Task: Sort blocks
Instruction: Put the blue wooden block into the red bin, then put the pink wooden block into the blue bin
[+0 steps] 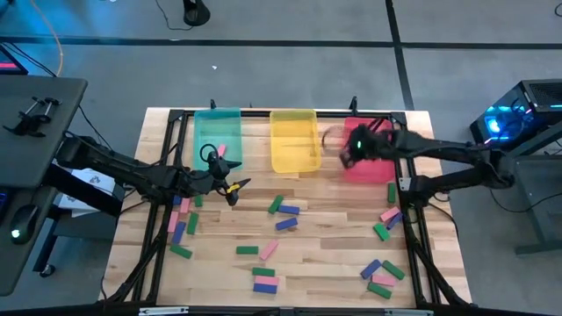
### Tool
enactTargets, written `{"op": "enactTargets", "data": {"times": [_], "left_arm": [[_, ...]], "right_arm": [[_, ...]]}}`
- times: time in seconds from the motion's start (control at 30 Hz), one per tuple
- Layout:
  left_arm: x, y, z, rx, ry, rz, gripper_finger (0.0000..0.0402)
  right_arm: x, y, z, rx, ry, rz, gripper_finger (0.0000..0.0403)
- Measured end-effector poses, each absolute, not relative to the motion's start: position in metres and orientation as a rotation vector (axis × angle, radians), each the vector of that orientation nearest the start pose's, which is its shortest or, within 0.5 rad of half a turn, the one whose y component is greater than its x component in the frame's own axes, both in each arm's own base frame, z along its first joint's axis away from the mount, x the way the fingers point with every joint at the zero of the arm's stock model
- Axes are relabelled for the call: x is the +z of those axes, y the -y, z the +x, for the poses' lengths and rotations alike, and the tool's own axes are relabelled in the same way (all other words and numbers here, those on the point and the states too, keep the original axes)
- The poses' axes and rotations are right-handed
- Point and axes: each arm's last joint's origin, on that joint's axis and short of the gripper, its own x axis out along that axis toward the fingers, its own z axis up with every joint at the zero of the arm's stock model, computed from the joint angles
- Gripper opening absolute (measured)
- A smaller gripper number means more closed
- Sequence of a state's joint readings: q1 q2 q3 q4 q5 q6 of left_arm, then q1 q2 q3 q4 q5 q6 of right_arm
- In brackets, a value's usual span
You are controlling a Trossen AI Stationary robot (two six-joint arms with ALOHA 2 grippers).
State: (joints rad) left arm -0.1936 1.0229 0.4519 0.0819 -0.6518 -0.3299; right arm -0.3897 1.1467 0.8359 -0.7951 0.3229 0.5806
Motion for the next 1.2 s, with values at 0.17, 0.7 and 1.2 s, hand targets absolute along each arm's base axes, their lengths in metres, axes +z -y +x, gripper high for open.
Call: {"op": "enactTargets", "data": {"times": [0.17,0.7,1.2], "left_arm": [[0.205,0.021,0.201,0.52,-0.361,-0.12,0.0302],[0.206,0.021,0.201,0.523,-0.35,-0.13,0.0302],[0.206,0.021,0.201,0.523,-0.351,-0.13,0.0302]], "right_arm": [[0.221,0.136,0.171,-1.066,-0.947,0.832,0.0066],[0.146,0.179,0.172,-1.022,-1.284,1.008,0.0077],[0.214,0.152,0.157,-1.061,-1.036,0.86,0.0229]]}}
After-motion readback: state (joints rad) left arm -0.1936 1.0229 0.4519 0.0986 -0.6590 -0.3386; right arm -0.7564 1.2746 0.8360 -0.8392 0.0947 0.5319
